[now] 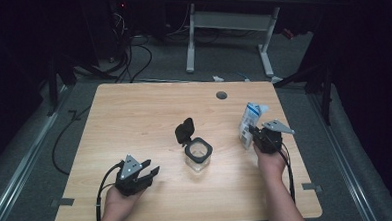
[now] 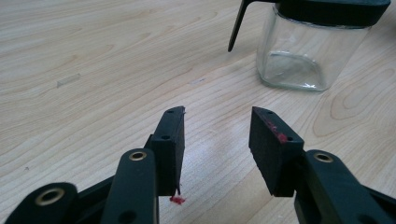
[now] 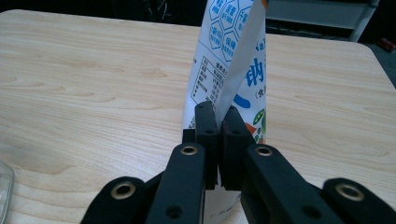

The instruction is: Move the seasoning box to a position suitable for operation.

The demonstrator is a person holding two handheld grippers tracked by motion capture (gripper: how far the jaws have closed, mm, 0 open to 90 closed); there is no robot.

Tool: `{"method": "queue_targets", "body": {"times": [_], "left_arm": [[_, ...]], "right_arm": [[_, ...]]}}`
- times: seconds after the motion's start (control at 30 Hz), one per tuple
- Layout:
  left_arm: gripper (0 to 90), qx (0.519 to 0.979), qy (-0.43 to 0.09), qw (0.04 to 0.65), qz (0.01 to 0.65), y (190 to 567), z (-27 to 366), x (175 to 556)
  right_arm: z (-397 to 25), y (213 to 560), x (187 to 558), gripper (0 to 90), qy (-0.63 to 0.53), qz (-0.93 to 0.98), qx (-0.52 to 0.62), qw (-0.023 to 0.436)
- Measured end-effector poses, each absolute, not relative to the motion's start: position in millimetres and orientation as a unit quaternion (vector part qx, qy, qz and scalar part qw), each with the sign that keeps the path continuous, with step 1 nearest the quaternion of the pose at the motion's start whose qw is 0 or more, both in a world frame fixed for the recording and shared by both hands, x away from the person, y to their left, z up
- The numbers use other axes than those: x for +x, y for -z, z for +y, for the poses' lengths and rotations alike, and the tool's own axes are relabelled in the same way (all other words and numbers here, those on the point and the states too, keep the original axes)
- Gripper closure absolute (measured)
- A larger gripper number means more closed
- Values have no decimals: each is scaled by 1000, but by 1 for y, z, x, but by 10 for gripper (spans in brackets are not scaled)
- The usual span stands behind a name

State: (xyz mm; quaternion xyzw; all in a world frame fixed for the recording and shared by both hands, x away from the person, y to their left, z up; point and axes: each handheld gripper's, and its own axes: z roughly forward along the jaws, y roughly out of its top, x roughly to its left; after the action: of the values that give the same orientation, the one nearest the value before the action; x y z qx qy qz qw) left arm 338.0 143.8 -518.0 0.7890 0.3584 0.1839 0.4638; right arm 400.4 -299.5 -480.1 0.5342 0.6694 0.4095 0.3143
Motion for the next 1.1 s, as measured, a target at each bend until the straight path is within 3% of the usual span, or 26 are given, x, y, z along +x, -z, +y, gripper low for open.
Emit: {"method": "queue_targets", "body": {"times": [0.4, 1.1], "left_arm": [[556, 787, -183, 466, 361, 518, 145, 339], [556, 786, -186, 467, 361, 518, 143, 338]], "right_arm": [[-295, 470, 393, 894, -419, 688, 508, 307], [-270, 471, 319, 894, -451, 738, 417, 279]]}}
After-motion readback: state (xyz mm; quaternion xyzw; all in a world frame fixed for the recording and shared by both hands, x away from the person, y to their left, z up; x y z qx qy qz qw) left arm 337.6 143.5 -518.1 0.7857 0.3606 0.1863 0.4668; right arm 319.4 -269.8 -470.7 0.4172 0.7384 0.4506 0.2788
